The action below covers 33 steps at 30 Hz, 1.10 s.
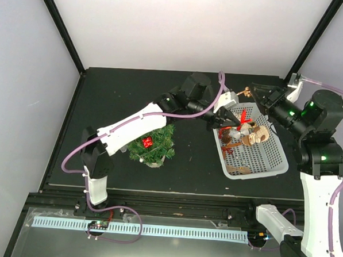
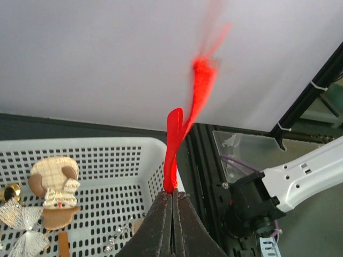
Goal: Decorate the small christmas tree
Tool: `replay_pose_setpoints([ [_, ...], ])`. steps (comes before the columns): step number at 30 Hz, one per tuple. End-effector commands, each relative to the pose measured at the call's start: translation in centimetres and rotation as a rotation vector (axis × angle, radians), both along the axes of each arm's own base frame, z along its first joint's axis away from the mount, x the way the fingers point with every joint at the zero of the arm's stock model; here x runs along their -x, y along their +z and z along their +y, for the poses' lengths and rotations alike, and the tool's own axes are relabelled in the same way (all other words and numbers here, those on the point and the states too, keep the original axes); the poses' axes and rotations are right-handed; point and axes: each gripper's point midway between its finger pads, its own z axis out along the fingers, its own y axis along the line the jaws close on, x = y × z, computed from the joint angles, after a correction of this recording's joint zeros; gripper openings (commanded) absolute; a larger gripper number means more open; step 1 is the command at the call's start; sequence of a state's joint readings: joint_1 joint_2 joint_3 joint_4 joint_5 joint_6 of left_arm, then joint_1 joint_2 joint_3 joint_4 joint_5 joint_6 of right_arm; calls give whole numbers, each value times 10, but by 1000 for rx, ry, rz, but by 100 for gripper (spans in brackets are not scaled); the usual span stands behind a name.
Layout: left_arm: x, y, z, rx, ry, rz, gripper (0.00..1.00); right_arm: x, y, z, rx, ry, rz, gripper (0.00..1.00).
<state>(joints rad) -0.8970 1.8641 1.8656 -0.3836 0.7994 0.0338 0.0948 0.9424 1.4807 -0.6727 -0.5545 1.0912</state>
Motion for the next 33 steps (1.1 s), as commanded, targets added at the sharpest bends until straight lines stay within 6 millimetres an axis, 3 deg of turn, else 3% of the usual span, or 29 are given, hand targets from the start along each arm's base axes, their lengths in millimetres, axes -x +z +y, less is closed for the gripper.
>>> replay_pose_setpoints([
  [1, -2, -19, -8, -11, -11, 1, 2, 6, 30, -5, 19, -33, -99, 6],
  [10, -18, -51, -30, -48, 4, 41, 1, 26, 64, -26, 81, -152, -196, 6],
  [15, -7, -68, -52, -70, -43, 36, 2, 41, 75, -31, 92, -171, -217, 6],
  [19, 11, -91, -74, -109, -87, 21, 2, 51, 68, -33, 88, -176, -206, 6],
  [25, 22, -127, -104, -177, -91, -36, 5, 67, 49, -35, 56, -185, -175, 6],
  [30, 5, -162, -121, -241, -7, -103, 5, 79, 32, -38, 35, -193, -146, 6],
  [33, -12, -170, -128, -254, 50, -158, 8, 87, 24, -40, 34, -201, -130, 6],
])
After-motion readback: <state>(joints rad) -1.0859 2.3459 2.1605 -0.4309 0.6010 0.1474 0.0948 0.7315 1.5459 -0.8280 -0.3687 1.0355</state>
